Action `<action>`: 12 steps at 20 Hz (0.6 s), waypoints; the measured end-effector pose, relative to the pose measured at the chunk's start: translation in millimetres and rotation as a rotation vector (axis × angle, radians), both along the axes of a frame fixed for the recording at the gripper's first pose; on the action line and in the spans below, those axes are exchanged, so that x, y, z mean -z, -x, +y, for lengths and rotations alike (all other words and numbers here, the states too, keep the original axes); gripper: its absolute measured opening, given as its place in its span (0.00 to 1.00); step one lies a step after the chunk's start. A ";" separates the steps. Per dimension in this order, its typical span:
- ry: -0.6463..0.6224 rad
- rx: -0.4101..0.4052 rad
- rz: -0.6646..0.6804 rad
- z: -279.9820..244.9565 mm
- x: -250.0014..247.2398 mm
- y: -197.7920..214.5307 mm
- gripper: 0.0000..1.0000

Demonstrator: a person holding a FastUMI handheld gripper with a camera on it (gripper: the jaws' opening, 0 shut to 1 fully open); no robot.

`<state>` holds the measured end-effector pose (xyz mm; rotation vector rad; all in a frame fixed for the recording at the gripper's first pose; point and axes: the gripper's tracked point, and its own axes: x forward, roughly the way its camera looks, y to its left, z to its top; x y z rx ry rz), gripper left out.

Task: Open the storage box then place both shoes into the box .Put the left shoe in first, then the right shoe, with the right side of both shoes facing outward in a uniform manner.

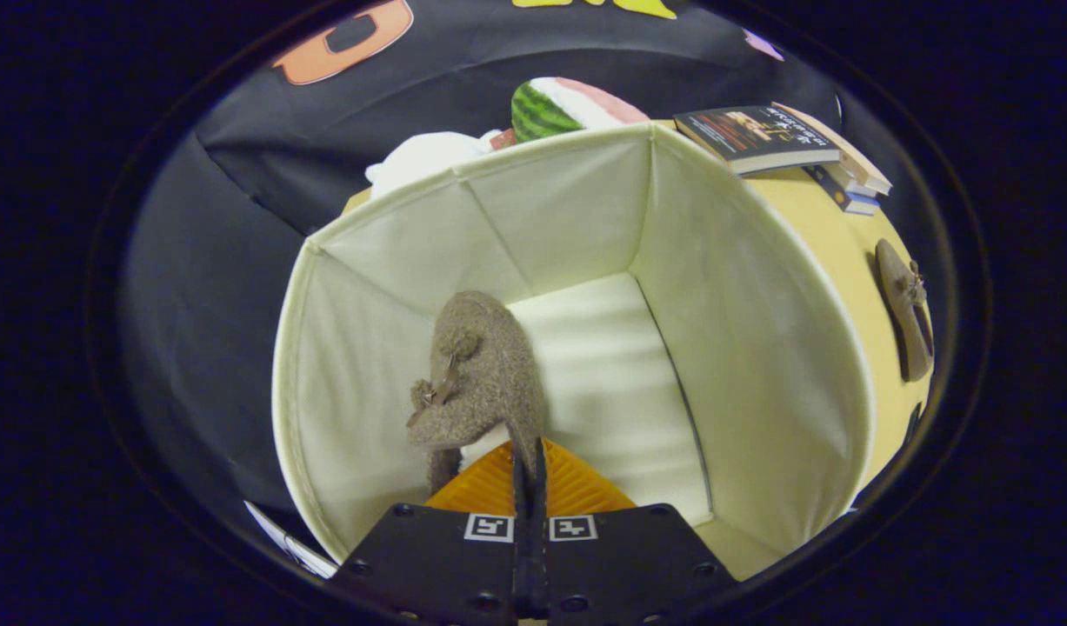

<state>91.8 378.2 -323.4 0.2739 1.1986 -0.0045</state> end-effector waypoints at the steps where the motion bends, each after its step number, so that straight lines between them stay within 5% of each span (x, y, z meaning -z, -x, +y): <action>1: -0.005 -0.001 0.014 1.3 3.5 1.4 0.00; 3: -0.026 -0.005 0.020 2.4 1.9 2.1 0.06; 7: -0.036 -0.046 -0.021 -3.3 -17.0 2.5 0.35; 12: -0.039 -0.116 -0.184 -23.0 -75.8 -0.4 0.93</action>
